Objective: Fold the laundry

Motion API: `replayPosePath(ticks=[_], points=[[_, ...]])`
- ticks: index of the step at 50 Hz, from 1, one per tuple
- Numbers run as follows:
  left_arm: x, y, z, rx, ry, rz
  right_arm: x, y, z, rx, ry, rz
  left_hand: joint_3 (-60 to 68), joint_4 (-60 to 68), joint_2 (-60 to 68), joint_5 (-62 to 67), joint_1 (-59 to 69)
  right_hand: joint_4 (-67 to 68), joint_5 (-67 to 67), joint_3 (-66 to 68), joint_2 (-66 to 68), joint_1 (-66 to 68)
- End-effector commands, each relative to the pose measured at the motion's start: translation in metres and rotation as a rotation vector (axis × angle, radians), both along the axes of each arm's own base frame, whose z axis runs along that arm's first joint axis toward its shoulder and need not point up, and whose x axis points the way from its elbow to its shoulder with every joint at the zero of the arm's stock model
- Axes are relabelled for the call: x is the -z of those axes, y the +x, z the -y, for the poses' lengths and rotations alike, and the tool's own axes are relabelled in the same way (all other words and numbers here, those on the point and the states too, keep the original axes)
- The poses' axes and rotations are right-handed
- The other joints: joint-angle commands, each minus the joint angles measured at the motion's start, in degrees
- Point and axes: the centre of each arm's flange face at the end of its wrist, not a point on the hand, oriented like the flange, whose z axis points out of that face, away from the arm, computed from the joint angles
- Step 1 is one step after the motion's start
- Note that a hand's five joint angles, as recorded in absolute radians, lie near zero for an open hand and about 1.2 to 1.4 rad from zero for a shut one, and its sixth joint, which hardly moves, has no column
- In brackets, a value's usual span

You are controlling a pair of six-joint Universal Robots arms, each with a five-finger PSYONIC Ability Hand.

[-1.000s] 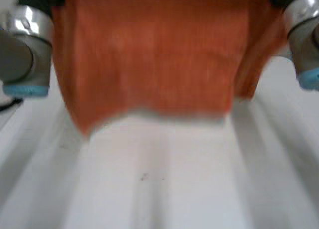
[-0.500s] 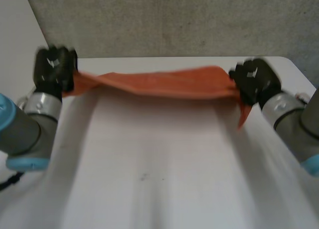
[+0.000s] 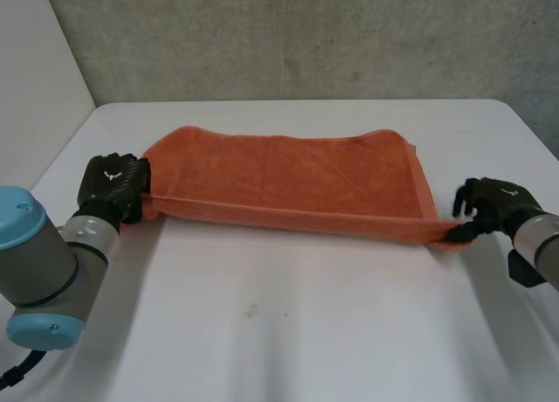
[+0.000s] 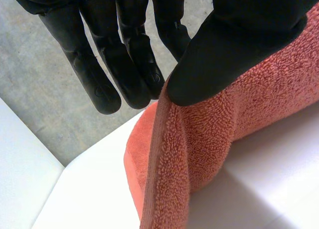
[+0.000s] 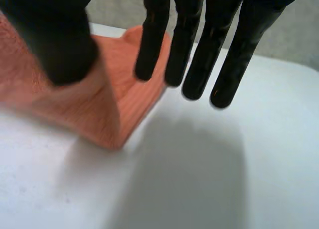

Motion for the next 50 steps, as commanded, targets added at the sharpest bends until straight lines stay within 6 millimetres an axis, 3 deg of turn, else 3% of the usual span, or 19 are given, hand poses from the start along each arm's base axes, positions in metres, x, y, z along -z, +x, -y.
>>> replayPosePath(ticks=[1, 2, 3, 4, 11, 20, 37, 45, 48, 49, 50], points=[[0.007, 0.000, 0.002, 0.001, 0.017, 0.000, 0.006, -0.006, -0.006, -0.080, 0.046, 0.075, 10.24, 10.25, 10.13, 10.75, 11.44, 29.58, 30.92, 28.42, 27.92, 34.33], [0.009, 0.001, 0.004, 0.000, 0.021, 0.002, 0.006, -0.006, -0.006, -0.080, 0.046, 0.075, -8.72, -8.71, -8.83, -8.21, -7.52, 29.58, 30.92, 28.42, 27.92, 34.33], [0.009, 0.001, 0.004, 0.000, 0.021, 0.002, 0.005, -0.005, -0.008, -0.102, 0.042, 0.080, -8.91, -8.90, -9.02, -8.40, -7.71, 29.58, 30.92, 28.42, 27.92, 34.33], [0.011, 0.003, 0.005, -0.006, 0.028, 0.005, 0.005, -0.004, -0.009, -0.118, 0.042, 0.079, -25.07, -25.05, -25.17, -24.56, -23.87, 29.58, 30.92, 28.42, 27.92, 34.33], [0.026, 0.015, 0.017, -0.044, 0.071, 0.015, 0.001, -0.001, -0.012, -0.142, 0.027, 0.061, -32.13, -32.11, -32.23, -31.62, -30.93, 29.58, 30.92, 28.42, 27.92, 34.33], [0.039, 0.031, 0.018, -0.089, 0.198, 0.030, -0.001, -0.001, -0.016, -0.153, 0.011, 0.039, -32.13, -32.11, -32.23, -31.62, -30.93, 29.58, 30.92, 28.42, 27.92, 34.33], [0.037, 0.033, 0.012, -0.096, 0.257, 0.037, -0.007, -0.011, -0.010, -0.095, -0.028, -0.030, -27.08, -27.07, -27.19, -26.57, -25.88, 29.58, 30.92, 28.42, 27.92, 34.33], [0.035, 0.036, 0.011, -0.102, 0.271, 0.037, -0.008, -0.012, -0.008, -0.085, -0.047, -0.040, -10.09, -10.08, -10.20, -9.58, -8.89, 29.58, 30.92, 28.42, 27.92, 34.33], [0.036, 0.036, 0.010, -0.106, 0.273, 0.040, -0.008, -0.013, -0.007, -0.076, -0.058, -0.045, 0.17, 0.18, 0.06, 0.68, 1.37, 29.58, 30.92, 28.42, 27.92, 34.33], [0.036, 0.037, 0.010, -0.109, 0.273, 0.040, -0.010, -0.015, -0.005, -0.066, -0.074, -0.056, 10.14, 10.15, 10.03, 10.65, 11.34, 29.58, 30.92, 28.42, 27.92, 34.33], [0.035, 0.037, 0.009, -0.109, 0.272, 0.040, -0.012, -0.015, -0.005, -0.061, -0.080, -0.068, 10.24, 10.25, 10.13, 10.75, 11.44, 29.58, 30.92, 28.42, 27.92, 34.33]])
